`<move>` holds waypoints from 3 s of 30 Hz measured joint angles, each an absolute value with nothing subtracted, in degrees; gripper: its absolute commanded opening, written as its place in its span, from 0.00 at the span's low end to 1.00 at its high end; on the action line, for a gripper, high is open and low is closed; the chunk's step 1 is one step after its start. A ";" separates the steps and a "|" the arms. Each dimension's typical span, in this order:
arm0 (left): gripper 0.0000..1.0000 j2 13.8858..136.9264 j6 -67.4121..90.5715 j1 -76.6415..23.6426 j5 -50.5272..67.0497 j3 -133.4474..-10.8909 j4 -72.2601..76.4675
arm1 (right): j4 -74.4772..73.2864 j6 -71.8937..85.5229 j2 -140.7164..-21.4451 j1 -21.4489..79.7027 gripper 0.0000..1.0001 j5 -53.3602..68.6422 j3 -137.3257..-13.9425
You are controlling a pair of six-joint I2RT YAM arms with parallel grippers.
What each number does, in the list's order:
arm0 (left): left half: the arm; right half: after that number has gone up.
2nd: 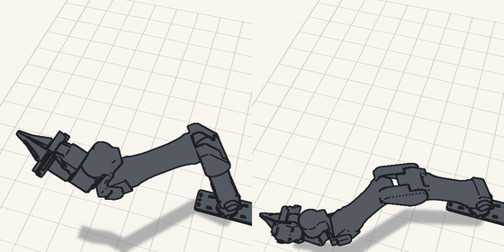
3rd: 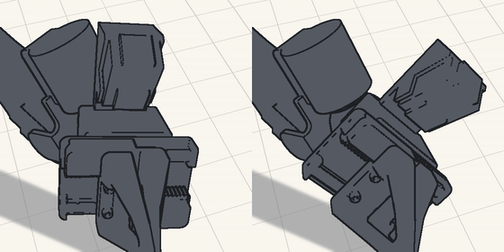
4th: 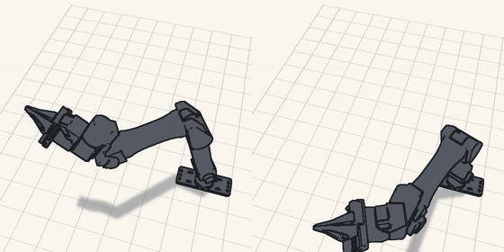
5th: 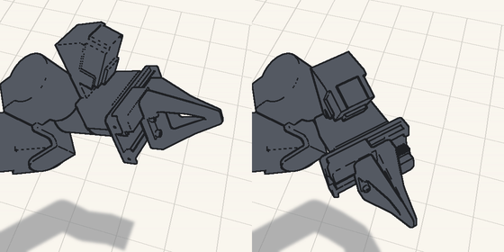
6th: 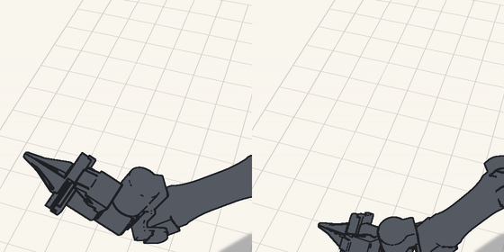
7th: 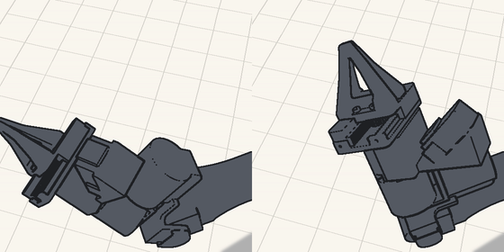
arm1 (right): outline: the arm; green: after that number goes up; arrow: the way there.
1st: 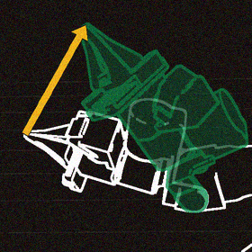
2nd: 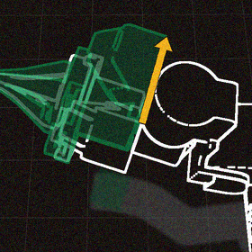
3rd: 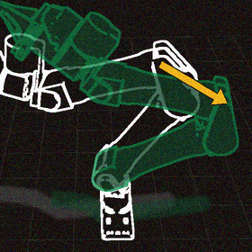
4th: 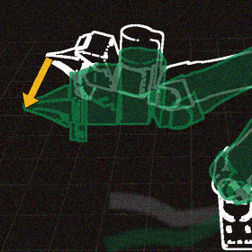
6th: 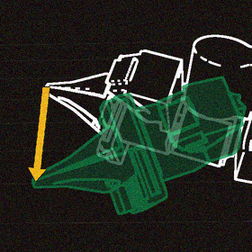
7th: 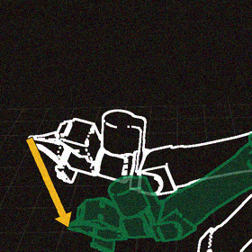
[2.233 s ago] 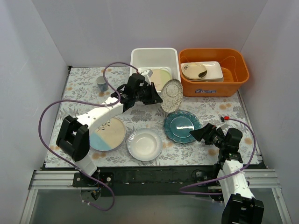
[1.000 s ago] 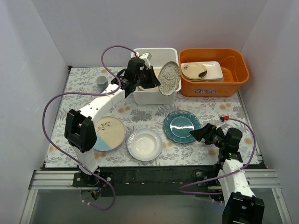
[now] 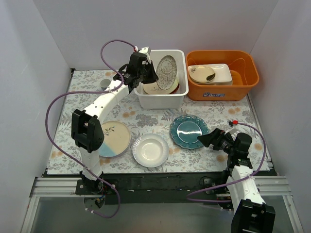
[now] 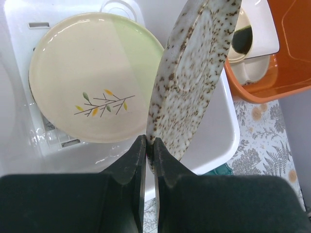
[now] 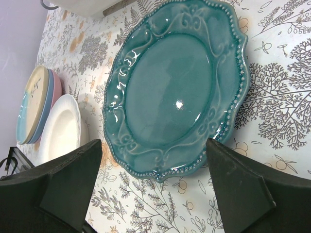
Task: Place the plates into the plastic bin on the countertop
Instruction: Place the plate in the plastic bin.
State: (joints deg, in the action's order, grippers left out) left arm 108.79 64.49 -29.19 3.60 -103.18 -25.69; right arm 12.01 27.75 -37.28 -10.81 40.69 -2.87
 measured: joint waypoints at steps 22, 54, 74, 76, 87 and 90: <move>0.00 111.98 61.63 -29.19 -2.76 -105.51 -27.05 | 11.97 27.11 -37.23 -10.81 0.95 40.69 -2.87; 0.00 119.79 60.64 -29.19 -3.77 -108.49 -28.75 | 11.97 27.03 -37.23 -10.81 0.95 40.69 -2.87; 0.06 122.45 61.17 -28.75 -2.55 -110.63 -28.49 | 12.21 27.05 -37.56 -10.81 0.95 40.73 -2.87; 0.10 122.52 61.43 -28.73 -2.39 -110.63 -28.51 | 12.21 27.07 -37.56 -10.81 0.95 40.73 -2.87; 0.29 122.56 62.00 -28.73 -2.13 -110.63 -30.39 | 12.10 27.24 -37.39 -10.81 0.94 40.51 -2.87; 0.35 122.56 62.00 -28.73 -1.98 -110.63 -31.07 | 11.57 27.24 -36.80 -10.81 0.94 40.12 -2.87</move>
State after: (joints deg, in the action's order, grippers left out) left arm 122.56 62.00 -28.73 -1.98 -110.63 -31.07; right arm 11.57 27.24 -36.80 -10.81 40.12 -2.87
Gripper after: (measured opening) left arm 0.287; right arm 0.946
